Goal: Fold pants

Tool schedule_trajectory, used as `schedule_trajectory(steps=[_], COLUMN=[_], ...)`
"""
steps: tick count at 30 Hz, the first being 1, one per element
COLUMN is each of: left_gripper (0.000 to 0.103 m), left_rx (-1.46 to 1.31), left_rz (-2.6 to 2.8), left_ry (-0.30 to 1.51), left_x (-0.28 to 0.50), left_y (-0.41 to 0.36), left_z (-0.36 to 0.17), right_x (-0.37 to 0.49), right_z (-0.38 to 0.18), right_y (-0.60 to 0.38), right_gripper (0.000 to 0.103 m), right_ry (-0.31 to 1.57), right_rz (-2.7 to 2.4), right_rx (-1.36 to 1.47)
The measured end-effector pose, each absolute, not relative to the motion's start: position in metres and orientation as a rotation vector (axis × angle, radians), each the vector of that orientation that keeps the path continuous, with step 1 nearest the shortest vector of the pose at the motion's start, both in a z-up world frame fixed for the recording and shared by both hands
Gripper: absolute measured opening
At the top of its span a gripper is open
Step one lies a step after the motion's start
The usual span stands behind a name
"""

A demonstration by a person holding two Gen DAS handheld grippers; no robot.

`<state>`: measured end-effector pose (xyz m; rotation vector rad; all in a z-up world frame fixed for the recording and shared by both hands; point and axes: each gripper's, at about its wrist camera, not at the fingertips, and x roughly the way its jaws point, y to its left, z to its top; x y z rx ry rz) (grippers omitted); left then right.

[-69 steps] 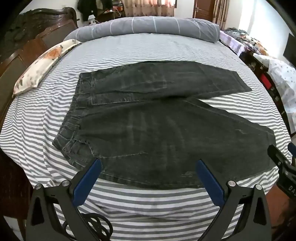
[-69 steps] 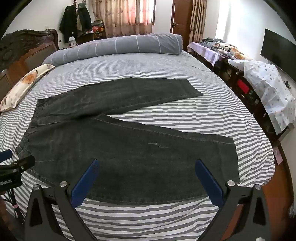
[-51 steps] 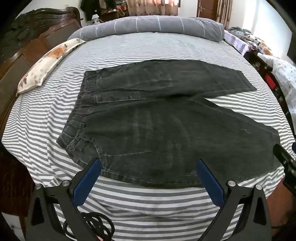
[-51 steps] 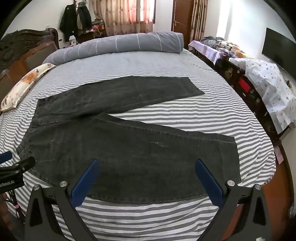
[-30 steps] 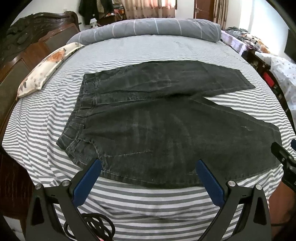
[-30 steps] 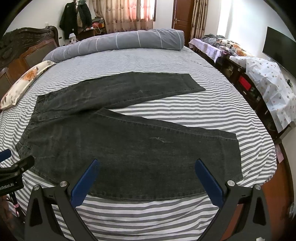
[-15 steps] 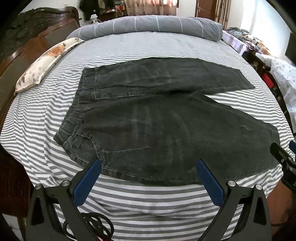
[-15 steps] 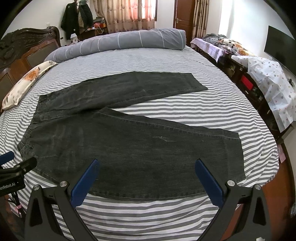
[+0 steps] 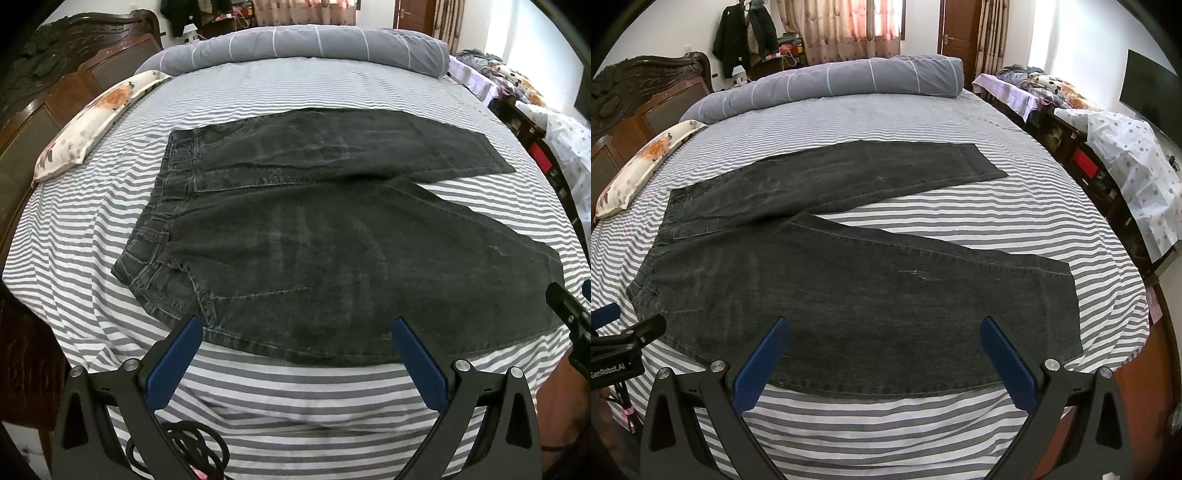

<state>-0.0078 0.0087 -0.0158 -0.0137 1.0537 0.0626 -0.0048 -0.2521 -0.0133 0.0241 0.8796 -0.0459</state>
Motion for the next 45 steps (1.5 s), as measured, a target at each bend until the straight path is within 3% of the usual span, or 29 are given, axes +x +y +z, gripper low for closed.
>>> schedule_trajectory(steps=[37,45], left_gripper=[0.101,0.088], left_rx=[-0.012,-0.065], left_rz=[0.065,0.128], left_ry=[1.056,1.058], left_x=[-0.003,0.022], left_y=[0.014,0.056], left_z=[-0.019,-0.021], right_x=[-0.002,0.009], right_z=[-0.016,-0.020], right_y=[-0.254,-0.248], right_gripper=[0.102,0.102], right_ry=[0.893,0.896], right_rz=[-0.040,-0.005], right_rx=[0.032,0.030])
